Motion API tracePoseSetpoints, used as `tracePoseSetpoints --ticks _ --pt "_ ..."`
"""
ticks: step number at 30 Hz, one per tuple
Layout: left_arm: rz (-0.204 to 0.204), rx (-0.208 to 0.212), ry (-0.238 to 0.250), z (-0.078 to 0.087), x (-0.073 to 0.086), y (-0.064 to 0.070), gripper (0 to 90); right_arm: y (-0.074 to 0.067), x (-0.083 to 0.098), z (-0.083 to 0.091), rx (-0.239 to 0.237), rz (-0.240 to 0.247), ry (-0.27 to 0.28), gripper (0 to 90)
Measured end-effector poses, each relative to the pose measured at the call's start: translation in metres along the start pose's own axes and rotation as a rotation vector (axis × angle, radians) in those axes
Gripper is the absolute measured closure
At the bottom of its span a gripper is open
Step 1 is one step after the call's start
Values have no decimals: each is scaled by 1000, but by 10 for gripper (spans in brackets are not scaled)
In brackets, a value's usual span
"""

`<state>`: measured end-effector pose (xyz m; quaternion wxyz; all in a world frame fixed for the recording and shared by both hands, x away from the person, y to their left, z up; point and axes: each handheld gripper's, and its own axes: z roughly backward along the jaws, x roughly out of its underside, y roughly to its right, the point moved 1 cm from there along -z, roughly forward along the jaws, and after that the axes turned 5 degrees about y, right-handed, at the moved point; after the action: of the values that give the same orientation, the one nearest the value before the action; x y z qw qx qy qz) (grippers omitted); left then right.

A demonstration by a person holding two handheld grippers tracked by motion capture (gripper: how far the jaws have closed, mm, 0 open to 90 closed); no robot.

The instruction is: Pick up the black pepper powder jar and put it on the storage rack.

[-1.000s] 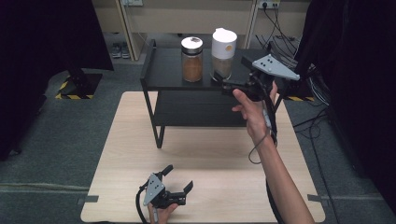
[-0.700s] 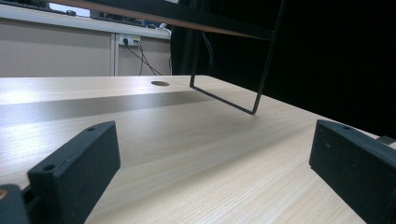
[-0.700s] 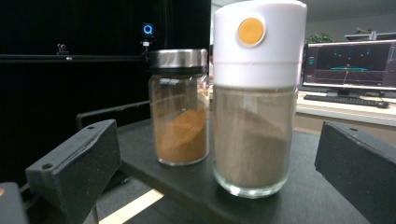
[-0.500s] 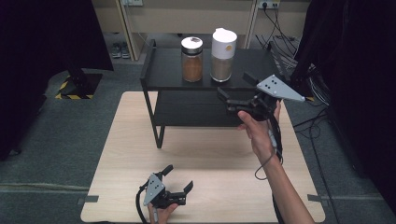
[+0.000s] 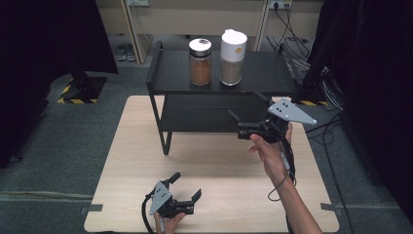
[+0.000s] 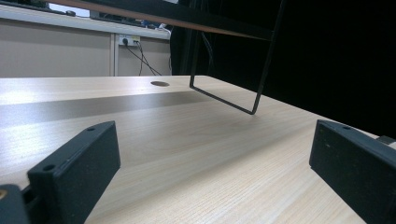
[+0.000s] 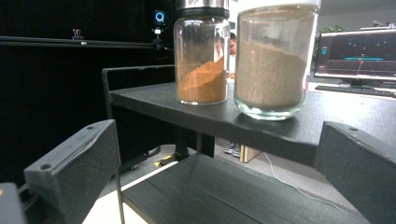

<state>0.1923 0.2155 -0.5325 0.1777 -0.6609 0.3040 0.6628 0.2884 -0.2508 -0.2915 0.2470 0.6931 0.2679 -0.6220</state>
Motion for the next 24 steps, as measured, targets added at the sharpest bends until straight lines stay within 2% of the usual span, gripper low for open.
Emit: tracePoseSetpoints --ticks 14,24 --pt "-2 0 2 0 0 0 13 -5 21 16 -17 1 -17 4" --pt "-3 0 2 0 0 0 13 -7 43 27 -32 -23 -31 4"
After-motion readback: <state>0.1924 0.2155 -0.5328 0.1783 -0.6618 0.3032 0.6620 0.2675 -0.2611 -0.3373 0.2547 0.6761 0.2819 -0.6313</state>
